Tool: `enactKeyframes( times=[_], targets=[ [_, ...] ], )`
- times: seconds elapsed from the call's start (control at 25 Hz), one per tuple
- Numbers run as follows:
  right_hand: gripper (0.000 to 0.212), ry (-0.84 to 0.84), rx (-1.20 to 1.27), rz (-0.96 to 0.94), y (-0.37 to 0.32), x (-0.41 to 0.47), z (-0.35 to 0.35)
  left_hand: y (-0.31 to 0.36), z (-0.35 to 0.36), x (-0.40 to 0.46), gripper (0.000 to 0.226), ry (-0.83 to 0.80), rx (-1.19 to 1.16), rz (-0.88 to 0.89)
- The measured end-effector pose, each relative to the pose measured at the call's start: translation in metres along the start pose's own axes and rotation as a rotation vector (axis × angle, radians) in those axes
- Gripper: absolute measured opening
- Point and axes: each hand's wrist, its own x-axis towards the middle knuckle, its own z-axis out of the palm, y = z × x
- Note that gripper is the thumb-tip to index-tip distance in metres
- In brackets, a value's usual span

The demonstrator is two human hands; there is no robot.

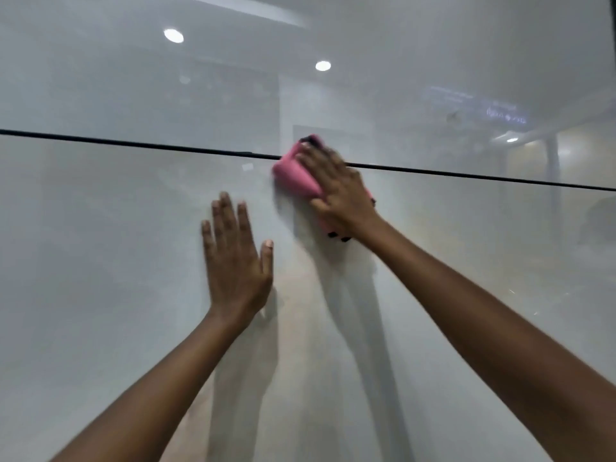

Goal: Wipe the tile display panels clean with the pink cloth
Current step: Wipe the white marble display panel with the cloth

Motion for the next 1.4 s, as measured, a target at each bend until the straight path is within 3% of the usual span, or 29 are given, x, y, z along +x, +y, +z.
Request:
enactKeyframes(
  times=[0.12,0.24,0.36,0.48,0.56,0.64,0.72,0.8,0.96,1.0,1.08,1.2,1.32,1.4],
  targets=[
    [0.080,0.151,0.027,0.420,0.103,-0.032,-0.020,0.062,0.038,0.011,0.067,-0.038,0.043,0.117],
    [0.073,0.229,0.029,0.756,0.198,-0.064,-0.041,0.085,0.063,0.009,0.064,-0.083,0.222,0.086],
    [0.076,0.399,0.089,0.832,0.254,-0.087,-0.045,0.084,0.067,0.006,0.064,-0.044,0.310,0.085],
    [0.071,0.470,0.266,0.561,0.205,-0.118,-0.008,0.089,0.063,0.004,0.063,-0.048,0.333,0.055],
    [0.067,0.310,0.286,0.170,0.127,-0.167,0.022,0.092,0.061,0.002,0.063,-0.079,0.343,0.037],
    [0.070,0.064,0.131,-0.285,0.071,-0.213,0.032,0.090,0.058,0.007,0.063,-0.109,0.351,0.032],
    [0.069,-0.026,0.087,-0.477,0.083,-0.216,0.026,0.092,0.055,0.010,0.062,-0.125,0.336,0.024],
    [0.066,0.065,0.105,-0.293,0.133,-0.199,0.012,0.095,0.054,-0.009,0.061,-0.154,0.285,0.099],
    [0.068,0.324,0.114,0.463,0.259,-0.179,-0.030,0.105,0.065,-0.097,0.061,-0.224,0.329,0.357],
    [0.070,0.354,0.142,0.601,0.266,-0.179,-0.034,0.103,0.069,-0.108,0.060,-0.214,0.342,0.356],
    [0.070,0.417,0.175,0.695,0.236,-0.179,-0.027,0.102,0.073,-0.113,0.058,-0.191,0.344,0.329],
    [0.062,0.407,0.258,0.394,0.127,-0.224,0.000,0.103,0.072,-0.112,0.057,-0.190,0.344,0.332],
    [0.065,0.082,0.261,-0.161,0.025,-0.301,0.028,0.105,0.066,-0.109,0.060,-0.230,0.295,0.327],
    [0.068,-0.082,0.160,-0.344,0.038,-0.319,0.041,0.112,0.058,-0.120,0.060,-0.251,0.223,0.246]
  ],
)
